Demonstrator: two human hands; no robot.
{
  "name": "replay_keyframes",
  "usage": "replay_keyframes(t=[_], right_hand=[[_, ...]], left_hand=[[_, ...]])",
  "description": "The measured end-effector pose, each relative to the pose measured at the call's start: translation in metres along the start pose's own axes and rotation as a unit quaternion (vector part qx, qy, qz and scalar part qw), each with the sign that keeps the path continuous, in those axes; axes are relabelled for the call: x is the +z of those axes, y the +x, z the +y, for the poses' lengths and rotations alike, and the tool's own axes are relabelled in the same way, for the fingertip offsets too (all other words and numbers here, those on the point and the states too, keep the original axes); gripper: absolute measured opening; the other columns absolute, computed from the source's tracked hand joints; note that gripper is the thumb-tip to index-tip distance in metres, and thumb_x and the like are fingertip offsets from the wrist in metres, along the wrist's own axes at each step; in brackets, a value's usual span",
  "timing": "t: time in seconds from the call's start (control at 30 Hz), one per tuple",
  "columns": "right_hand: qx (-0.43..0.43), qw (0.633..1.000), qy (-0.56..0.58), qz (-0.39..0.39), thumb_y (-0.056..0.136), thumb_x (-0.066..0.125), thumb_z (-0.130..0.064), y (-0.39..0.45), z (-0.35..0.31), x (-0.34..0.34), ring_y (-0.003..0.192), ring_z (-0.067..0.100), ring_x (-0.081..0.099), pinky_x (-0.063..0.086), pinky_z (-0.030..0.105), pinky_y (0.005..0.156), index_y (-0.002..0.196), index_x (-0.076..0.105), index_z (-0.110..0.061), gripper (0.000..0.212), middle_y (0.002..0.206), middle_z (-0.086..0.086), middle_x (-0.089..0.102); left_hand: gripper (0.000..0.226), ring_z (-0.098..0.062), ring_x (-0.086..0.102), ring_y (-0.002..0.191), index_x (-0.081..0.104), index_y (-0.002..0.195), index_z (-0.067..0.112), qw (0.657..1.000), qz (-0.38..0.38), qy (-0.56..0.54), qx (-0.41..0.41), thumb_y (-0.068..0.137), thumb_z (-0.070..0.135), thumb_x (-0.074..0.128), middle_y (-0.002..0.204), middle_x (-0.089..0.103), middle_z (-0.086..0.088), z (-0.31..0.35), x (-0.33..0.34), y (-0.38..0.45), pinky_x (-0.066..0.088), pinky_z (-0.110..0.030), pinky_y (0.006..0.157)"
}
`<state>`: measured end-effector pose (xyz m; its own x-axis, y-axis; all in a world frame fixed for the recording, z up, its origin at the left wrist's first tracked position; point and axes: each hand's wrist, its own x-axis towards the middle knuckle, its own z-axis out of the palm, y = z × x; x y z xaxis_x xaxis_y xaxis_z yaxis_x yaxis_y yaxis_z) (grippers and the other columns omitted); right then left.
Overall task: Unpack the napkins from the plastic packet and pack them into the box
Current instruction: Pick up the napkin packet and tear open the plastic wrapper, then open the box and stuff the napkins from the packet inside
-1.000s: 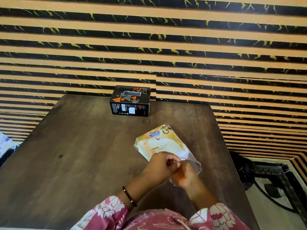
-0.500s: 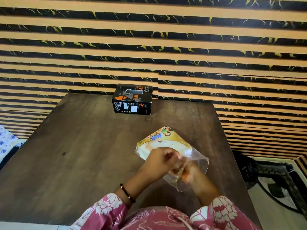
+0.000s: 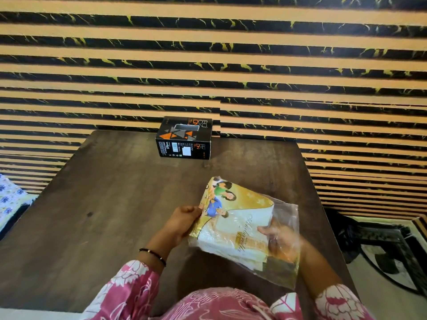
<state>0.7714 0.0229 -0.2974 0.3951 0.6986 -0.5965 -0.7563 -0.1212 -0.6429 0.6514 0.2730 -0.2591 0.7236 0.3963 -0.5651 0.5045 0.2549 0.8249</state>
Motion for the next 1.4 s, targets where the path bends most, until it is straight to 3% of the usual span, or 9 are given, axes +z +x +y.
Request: replay_keyframes(t=[0.17, 0.3, 0.47, 0.77, 0.9, 1.0, 1.13, 1.23, 1.4], right_hand=[[0.018, 0.998, -0.033, -0.050, 0.052, 0.087, -0.010, -0.013, -0.019, 0.000, 0.111, 0.038, 0.059, 0.048, 0.056, 0.094, 0.125, 0.053, -0.001, 0.081, 0.122, 0.022, 0.062], [0.021, 0.998, -0.056, 0.032, 0.030, 0.093, -0.017, -0.024, -0.021, -0.013, 0.084, 0.027, 0.071, 0.058, 0.039, 0.064, 0.107, 0.061, -0.007, 0.084, 0.094, 0.013, 0.073], [0.033, 0.994, -0.001, 0.101, 0.076, 0.056, -0.001, -0.040, -0.021, -0.021, 0.073, 0.027, 0.073, 0.060, 0.038, 0.059, 0.104, 0.058, -0.005, 0.028, 0.082, 0.014, 0.075], [-0.088, 0.959, 0.193, 0.189, 0.092, 0.047, -0.003, -0.037, -0.001, -0.022, 0.096, 0.030, 0.059, 0.060, 0.039, 0.052, 0.104, 0.056, -0.010, 0.016, 0.092, 0.011, 0.072], [-0.149, 0.920, 0.297, 0.207, 0.094, 0.043, -0.004, -0.024, 0.009, -0.015, 0.096, 0.030, 0.058, 0.059, 0.041, 0.055, 0.107, 0.055, -0.013, 0.019, 0.111, 0.012, 0.060], [-0.165, 0.902, 0.330, 0.224, 0.092, 0.049, -0.007, -0.017, 0.015, -0.013, 0.103, 0.032, 0.058, 0.059, 0.044, 0.062, 0.121, 0.052, -0.013, 0.030, 0.119, 0.014, 0.059], [-0.050, 0.950, 0.217, 0.217, 0.091, 0.053, -0.015, -0.026, 0.016, -0.008, 0.094, 0.034, 0.061, 0.054, 0.047, 0.081, 0.110, 0.054, -0.008, 0.020, 0.108, 0.020, 0.063], [0.055, 0.983, 0.092, 0.151, 0.091, 0.052, -0.015, -0.039, 0.023, 0.002, 0.096, 0.036, 0.062, 0.050, 0.043, 0.083, 0.105, 0.058, -0.001, 0.020, 0.104, 0.022, 0.065], [-0.129, 0.967, -0.119, 0.185, 0.089, 0.053, 0.000, -0.033, 0.022, 0.035, 0.072, 0.027, 0.065, 0.053, 0.032, 0.071, 0.093, 0.061, -0.008, 0.011, 0.084, 0.015, 0.067]], left_hand=[[0.021, -0.011, 0.057, 0.046, 0.062, 0.068, 0.008, 0.993, 0.112, -0.030, 0.018, 0.089, 0.011, 0.060, 0.060, 0.063, -0.005, -0.009, -0.013, 0.010, 0.051, -0.021, 0.046], [0.030, -0.030, 0.055, 0.060, 0.058, 0.056, 0.009, 0.955, 0.249, 0.152, 0.060, 0.085, 0.014, 0.062, 0.055, 0.058, -0.014, -0.024, -0.039, 0.016, 0.038, -0.031, 0.059], [0.018, -0.041, 0.060, 0.093, 0.064, 0.089, 0.007, 0.910, 0.287, 0.301, -0.004, 0.088, 0.022, 0.054, 0.095, 0.067, -0.024, -0.045, -0.067, 0.012, 0.046, -0.038, 0.075], [0.028, -0.035, 0.059, 0.104, 0.051, 0.111, 0.022, 0.892, 0.301, 0.336, -0.029, 0.083, 0.026, 0.051, 0.112, 0.062, -0.012, -0.046, -0.053, 0.006, 0.039, -0.046, 0.099], [0.061, -0.038, 0.033, 0.130, 0.029, 0.138, 0.017, 0.832, 0.324, 0.449, 0.025, 0.082, 0.020, 0.054, 0.141, 0.032, -0.016, -0.046, -0.033, 0.001, 0.025, -0.055, 0.108], [0.083, -0.034, 0.007, 0.144, 0.011, 0.147, 0.020, 0.747, 0.239, 0.593, 0.180, 0.082, 0.032, 0.062, 0.156, 0.013, -0.013, -0.055, -0.022, 0.003, 0.003, -0.058, 0.112], [0.097, -0.035, 0.005, 0.144, 0.030, 0.143, 0.022, 0.639, 0.183, 0.703, 0.253, 0.061, 0.032, 0.079, 0.153, 0.021, -0.012, -0.060, -0.010, 0.006, 0.000, -0.057, 0.113], [0.092, -0.035, -0.018, 0.142, 0.047, 0.134, 0.016, 0.624, 0.200, 0.725, 0.213, 0.055, 0.049, 0.080, 0.152, 0.024, -0.015, -0.069, -0.007, 0.002, -0.006, -0.061, 0.109], [0.109, -0.034, -0.015, 0.143, 0.053, 0.128, 0.006, 0.630, 0.246, 0.710, 0.194, 0.037, 0.061, 0.082, 0.146, 0.036, -0.018, -0.083, 0.013, -0.022, -0.011, -0.061, 0.111]])
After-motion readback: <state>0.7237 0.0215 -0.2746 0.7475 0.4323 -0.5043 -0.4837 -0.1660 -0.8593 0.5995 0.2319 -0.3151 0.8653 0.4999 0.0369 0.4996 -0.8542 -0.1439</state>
